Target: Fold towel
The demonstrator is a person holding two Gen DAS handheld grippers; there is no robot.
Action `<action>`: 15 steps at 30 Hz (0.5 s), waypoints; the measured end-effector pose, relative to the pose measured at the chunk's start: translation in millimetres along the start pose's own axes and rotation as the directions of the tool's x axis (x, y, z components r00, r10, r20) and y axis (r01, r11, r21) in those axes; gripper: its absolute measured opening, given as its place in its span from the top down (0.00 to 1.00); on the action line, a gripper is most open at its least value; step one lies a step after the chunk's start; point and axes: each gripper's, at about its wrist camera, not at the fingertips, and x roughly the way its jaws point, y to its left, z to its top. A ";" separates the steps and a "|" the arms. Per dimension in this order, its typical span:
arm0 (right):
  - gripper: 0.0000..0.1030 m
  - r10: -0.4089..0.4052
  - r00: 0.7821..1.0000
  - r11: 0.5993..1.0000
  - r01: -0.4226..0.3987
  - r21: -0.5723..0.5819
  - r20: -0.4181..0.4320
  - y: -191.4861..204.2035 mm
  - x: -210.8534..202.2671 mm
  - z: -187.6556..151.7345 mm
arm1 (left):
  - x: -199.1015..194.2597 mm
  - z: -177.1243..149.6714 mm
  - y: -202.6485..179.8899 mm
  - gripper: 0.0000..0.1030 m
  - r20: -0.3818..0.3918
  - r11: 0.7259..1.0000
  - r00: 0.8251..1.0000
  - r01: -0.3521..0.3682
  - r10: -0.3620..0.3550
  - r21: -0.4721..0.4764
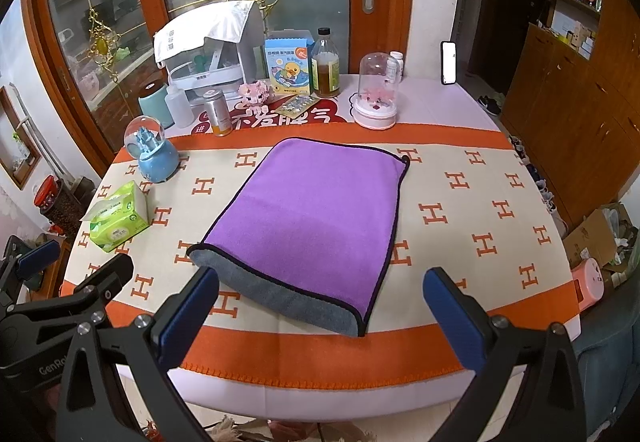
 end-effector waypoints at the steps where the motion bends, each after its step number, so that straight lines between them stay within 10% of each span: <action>1: 0.01 0.000 1.000 1.000 0.000 0.000 0.000 0.2 -0.1 0.0 | 0.2 0.1 0.0 0.01 0.000 1.000 1.000 0.000 0.000 0.000; 15: 0.01 -0.001 1.000 1.000 0.001 0.002 -0.005 4.1 -0.2 0.4 | -2.6 -10.0 0.0 0.01 0.010 1.000 1.000 -0.001 0.001 0.005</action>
